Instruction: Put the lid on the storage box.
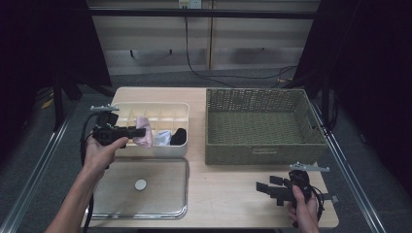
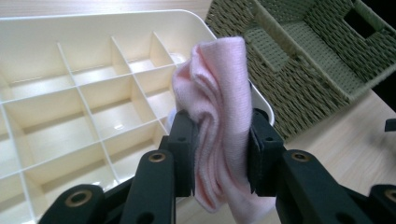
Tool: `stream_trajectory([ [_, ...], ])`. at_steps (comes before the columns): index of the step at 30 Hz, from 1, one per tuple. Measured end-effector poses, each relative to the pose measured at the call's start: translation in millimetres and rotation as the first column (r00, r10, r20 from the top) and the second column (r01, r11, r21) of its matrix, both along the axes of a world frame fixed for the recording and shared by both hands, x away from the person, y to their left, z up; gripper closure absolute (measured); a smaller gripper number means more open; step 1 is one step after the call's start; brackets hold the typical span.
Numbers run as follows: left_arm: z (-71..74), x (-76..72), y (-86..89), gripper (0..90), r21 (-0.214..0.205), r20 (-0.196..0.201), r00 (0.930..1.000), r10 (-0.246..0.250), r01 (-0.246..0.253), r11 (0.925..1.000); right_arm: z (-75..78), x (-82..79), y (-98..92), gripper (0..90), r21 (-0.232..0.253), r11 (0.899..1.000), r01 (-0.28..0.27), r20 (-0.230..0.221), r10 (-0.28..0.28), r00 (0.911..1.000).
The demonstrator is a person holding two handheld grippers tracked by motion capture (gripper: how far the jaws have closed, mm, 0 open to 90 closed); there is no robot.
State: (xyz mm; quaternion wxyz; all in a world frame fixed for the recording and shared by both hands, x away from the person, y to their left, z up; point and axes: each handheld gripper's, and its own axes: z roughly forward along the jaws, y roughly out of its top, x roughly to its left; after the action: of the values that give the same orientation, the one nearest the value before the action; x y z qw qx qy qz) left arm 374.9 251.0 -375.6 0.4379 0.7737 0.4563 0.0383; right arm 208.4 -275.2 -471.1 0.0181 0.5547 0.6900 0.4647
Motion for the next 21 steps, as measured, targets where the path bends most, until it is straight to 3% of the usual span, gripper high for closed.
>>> stream_trajectory([
  [10, -10.6, 14.1, 9.8, 67.8, 0.004, -0.022, 0.9992, 0.032, -0.032, 0.9995, -1.6, 1.9, 0.3, 18.1, -0.008, 1.0, 0.004, -0.017, -0.004, 0.9999],
  [21, -16.2, 26.0, 5.0, 67.8, 0.038, -0.037, 0.998, 0.051, -0.049, 0.9981, -2.1, 1.8, 1.1, 17.8, -0.005, 1.0, -0.002, -0.016, 0.002, 0.9999],
])
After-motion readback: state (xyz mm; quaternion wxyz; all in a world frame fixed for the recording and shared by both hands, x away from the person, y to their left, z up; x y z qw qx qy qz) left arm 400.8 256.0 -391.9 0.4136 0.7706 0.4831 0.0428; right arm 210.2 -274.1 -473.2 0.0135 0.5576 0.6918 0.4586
